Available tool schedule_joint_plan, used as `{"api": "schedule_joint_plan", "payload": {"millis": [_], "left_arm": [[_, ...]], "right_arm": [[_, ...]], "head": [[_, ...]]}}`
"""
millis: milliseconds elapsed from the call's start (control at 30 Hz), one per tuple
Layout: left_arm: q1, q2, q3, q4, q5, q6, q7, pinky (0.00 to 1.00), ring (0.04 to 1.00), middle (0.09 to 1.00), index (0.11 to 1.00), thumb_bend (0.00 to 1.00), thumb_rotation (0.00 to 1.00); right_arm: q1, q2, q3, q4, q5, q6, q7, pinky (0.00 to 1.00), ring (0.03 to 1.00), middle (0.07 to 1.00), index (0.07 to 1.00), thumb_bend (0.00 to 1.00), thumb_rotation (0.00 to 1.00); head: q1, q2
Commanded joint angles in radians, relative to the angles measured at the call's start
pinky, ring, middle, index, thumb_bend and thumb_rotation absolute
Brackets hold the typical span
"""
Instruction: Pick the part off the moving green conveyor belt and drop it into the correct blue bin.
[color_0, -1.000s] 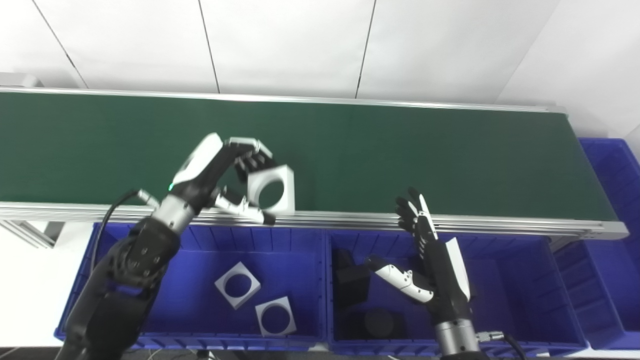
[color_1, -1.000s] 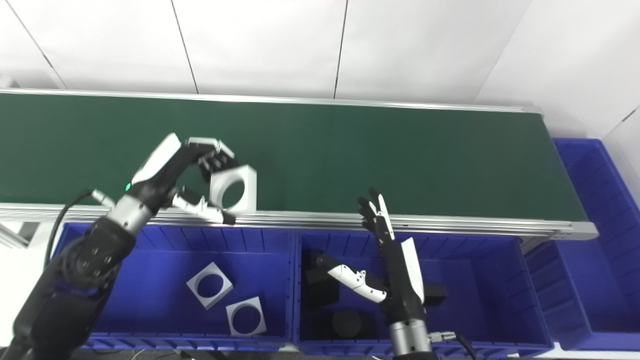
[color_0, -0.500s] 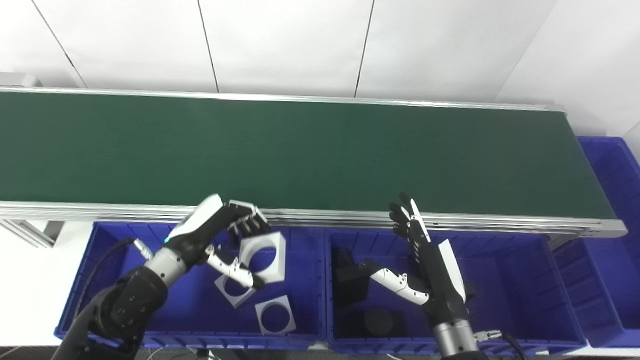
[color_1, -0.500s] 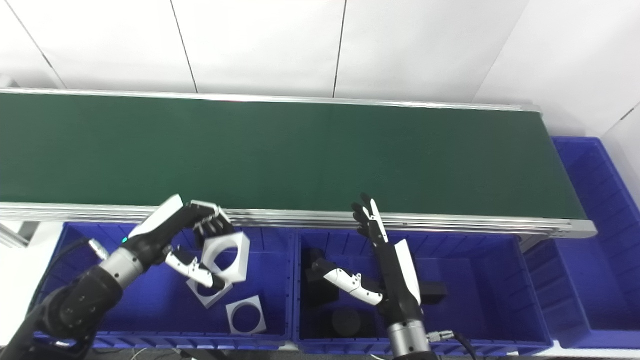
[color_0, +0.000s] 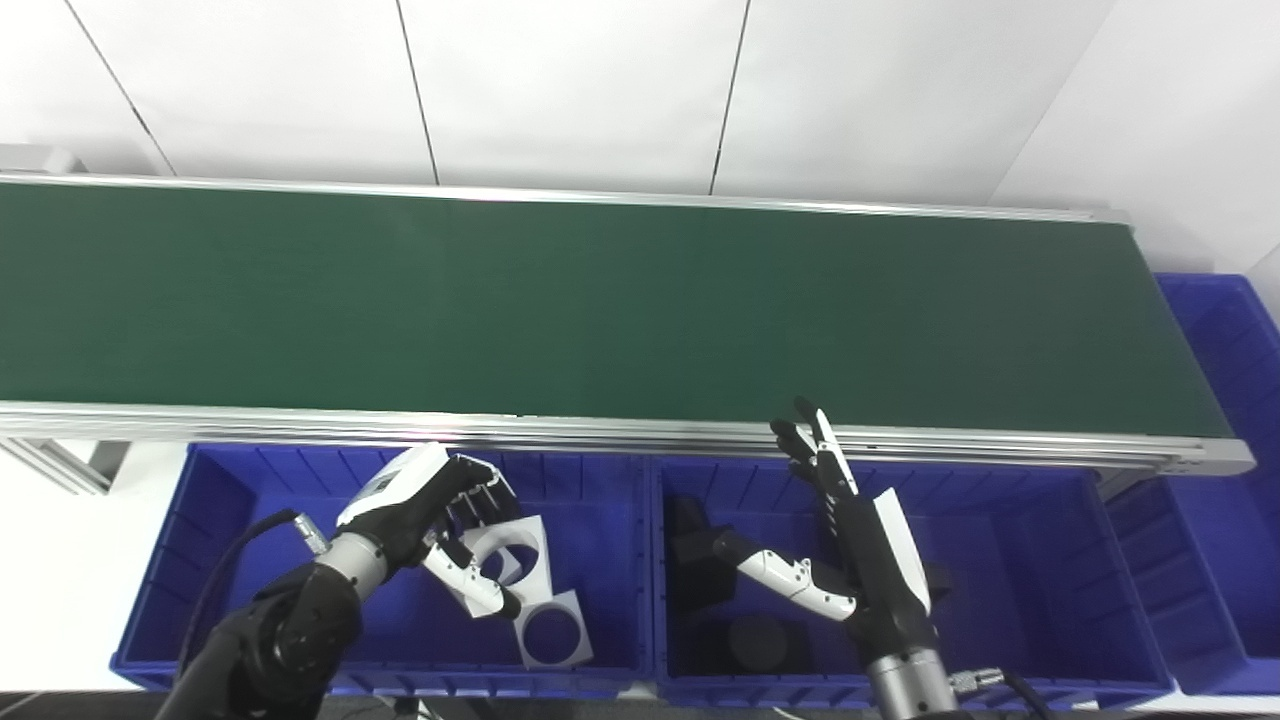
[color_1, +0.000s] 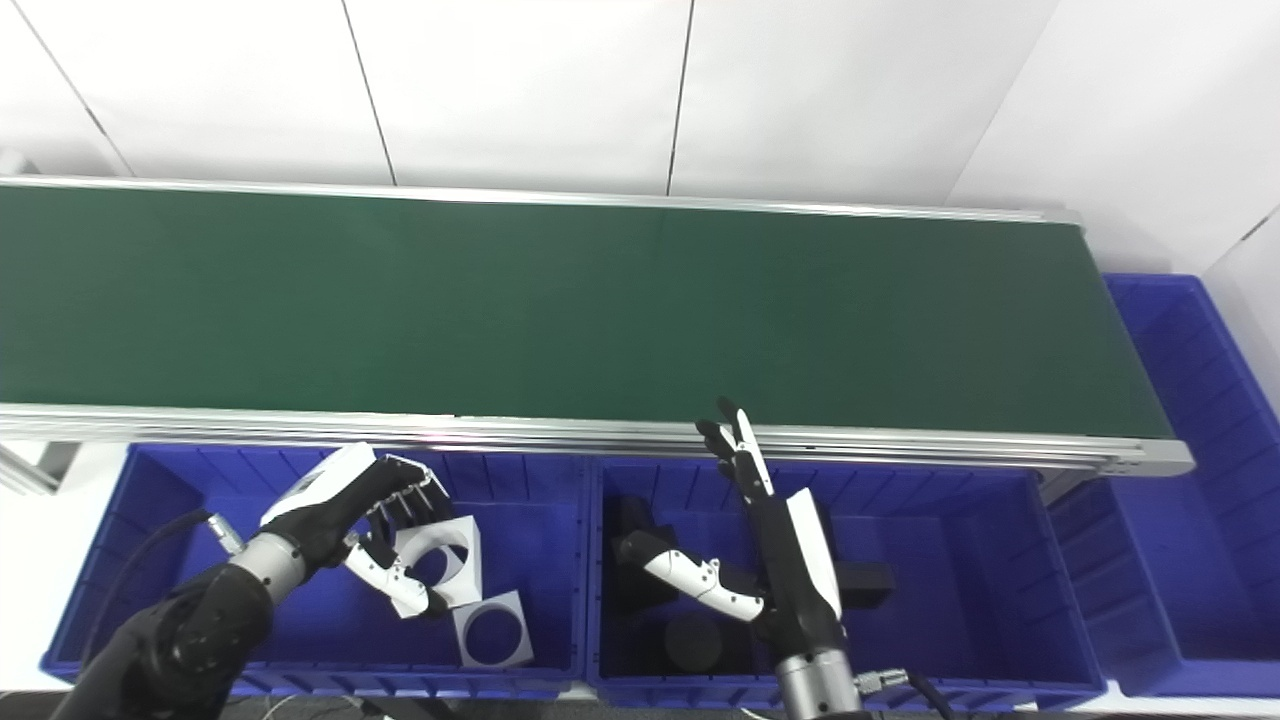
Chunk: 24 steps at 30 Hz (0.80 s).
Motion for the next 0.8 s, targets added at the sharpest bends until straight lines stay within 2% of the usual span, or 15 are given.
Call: {"api": "schedule_joint_plan", "payload": {"millis": [0, 100, 167, 233, 300, 333, 400, 433, 467, 533, 600, 667, 767], "left_arm": [[-0.022, 0.005, -0.012, -0.017, 0.032, 0.058, -0.022, 0.44, 0.429, 0.505, 0.507, 0.50, 0.00], [-0.033, 0.005, -0.030, -0.018, 0.048, 0.109, -0.057, 0.51, 0.425, 0.510, 0.526, 0.50, 0.00], [-0.038, 0.010, -0.042, -0.024, 0.058, 0.126, -0.081, 0.59, 0.660, 0.730, 0.743, 0.64, 0.00], [-0.040, 0.016, -0.042, -0.033, 0.033, 0.127, -0.109, 0.67, 0.817, 0.877, 0.882, 0.73, 0.08], [-0.034, 0.019, -0.027, -0.048, -0.027, 0.104, -0.127, 0.72, 0.896, 0.956, 0.968, 0.83, 0.19], [-0.030, 0.020, -0.020, -0.054, -0.053, 0.090, -0.131, 0.73, 0.907, 0.968, 0.980, 0.86, 0.22], [-0.007, 0.013, 0.010, -0.070, -0.138, 0.038, -0.119, 0.76, 0.937, 0.989, 0.995, 0.92, 0.30], [0.014, 0.002, 0.037, -0.069, -0.209, -0.022, -0.104, 0.77, 0.948, 0.995, 0.998, 0.94, 0.33], [0.036, -0.011, 0.063, -0.059, -0.287, -0.119, -0.081, 0.82, 0.979, 0.998, 0.999, 0.95, 0.36], [0.064, -0.030, 0.095, -0.038, -0.385, -0.257, -0.047, 0.90, 0.997, 1.000, 0.999, 0.93, 0.36], [0.096, -0.064, 0.122, -0.027, -0.459, -0.365, -0.007, 0.92, 0.986, 0.995, 0.970, 0.95, 0.36], [0.138, -0.103, 0.144, -0.030, -0.537, -0.446, 0.017, 0.92, 0.969, 0.986, 0.958, 0.96, 0.36], [0.186, -0.136, 0.154, -0.030, -0.608, -0.520, 0.029, 0.91, 0.937, 0.957, 0.937, 0.94, 0.39]], "right_arm": [[0.004, 0.001, 0.000, -0.025, 0.015, -0.034, -0.005, 0.90, 0.925, 0.912, 0.986, 0.78, 0.50], [0.007, -0.001, 0.000, -0.025, 0.020, -0.038, -0.008, 0.88, 0.918, 0.903, 0.968, 0.77, 0.50], [0.008, -0.003, 0.001, -0.025, 0.018, -0.038, -0.008, 0.88, 0.915, 0.899, 0.959, 0.77, 0.49], [0.009, -0.004, 0.002, -0.023, 0.022, -0.039, -0.007, 0.87, 0.915, 0.901, 0.956, 0.77, 0.48], [0.009, -0.010, 0.005, -0.026, 0.021, -0.028, 0.002, 0.88, 0.923, 0.912, 0.962, 0.76, 0.49], [0.009, -0.015, 0.007, -0.029, 0.018, -0.019, 0.008, 0.89, 0.928, 0.918, 0.966, 0.76, 0.49], [0.010, -0.027, 0.013, -0.039, 0.016, 0.007, 0.026, 0.91, 0.942, 0.936, 0.978, 0.75, 0.49], [0.010, -0.031, 0.014, -0.043, 0.016, 0.022, 0.034, 0.92, 0.948, 0.942, 0.982, 0.75, 0.49], [0.011, -0.034, 0.015, -0.048, 0.023, 0.037, 0.043, 0.92, 0.951, 0.951, 0.986, 0.76, 0.51], [0.013, -0.037, 0.014, -0.053, 0.030, 0.052, 0.053, 0.93, 0.960, 0.968, 0.993, 0.77, 0.51], [0.016, -0.039, 0.014, -0.056, 0.027, 0.058, 0.055, 0.93, 0.962, 0.975, 0.997, 0.77, 0.51], [0.019, -0.038, 0.015, -0.057, 0.022, 0.061, 0.052, 0.93, 0.964, 0.980, 0.999, 0.76, 0.50], [0.025, -0.035, 0.014, -0.049, 0.012, 0.045, 0.038, 0.91, 0.956, 0.998, 0.996, 0.77, 0.50]], "head": [[0.005, -0.005], [0.009, -0.012], [0.010, -0.014], [0.010, -0.018], [0.006, -0.019], [0.005, -0.018], [0.002, -0.016], [0.001, -0.016], [0.000, -0.018], [-0.003, -0.022], [-0.009, -0.029], [-0.012, -0.033], [-0.012, -0.043]]}}
